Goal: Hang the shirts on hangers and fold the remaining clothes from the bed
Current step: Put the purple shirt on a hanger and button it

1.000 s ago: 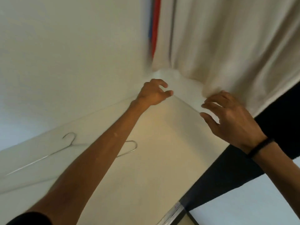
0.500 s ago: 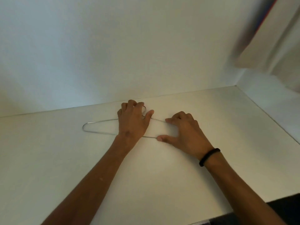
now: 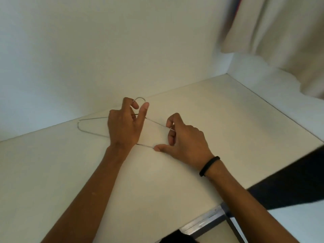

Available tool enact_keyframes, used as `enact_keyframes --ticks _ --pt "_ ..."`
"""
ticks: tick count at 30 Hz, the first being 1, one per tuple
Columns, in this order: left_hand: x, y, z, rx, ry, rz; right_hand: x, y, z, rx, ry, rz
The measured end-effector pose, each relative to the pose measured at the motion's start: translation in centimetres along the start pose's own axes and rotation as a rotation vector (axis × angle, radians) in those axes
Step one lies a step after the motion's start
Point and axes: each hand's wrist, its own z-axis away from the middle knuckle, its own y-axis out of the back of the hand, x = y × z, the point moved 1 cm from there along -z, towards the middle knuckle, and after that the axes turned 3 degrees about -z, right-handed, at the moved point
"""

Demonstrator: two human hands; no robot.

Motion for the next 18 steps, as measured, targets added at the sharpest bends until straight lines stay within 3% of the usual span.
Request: enact_keyframes --ticks 8,13,18 --pt "8.9 -1.5 5.1 -0.187 -0.168 0.143 3.5 2.4 10.0 0.507 -0.063 0.058" --pt "16.4 -1.5 11.2 -0.401 -0.376 0.265 4.8 4.1 18.1 0.623 -0.162 0.114" --pt "22.7 1.2 18.6 -0.514 -0.604 0.378 4.2 3.9 28.8 0.806 -0.310 0.110"
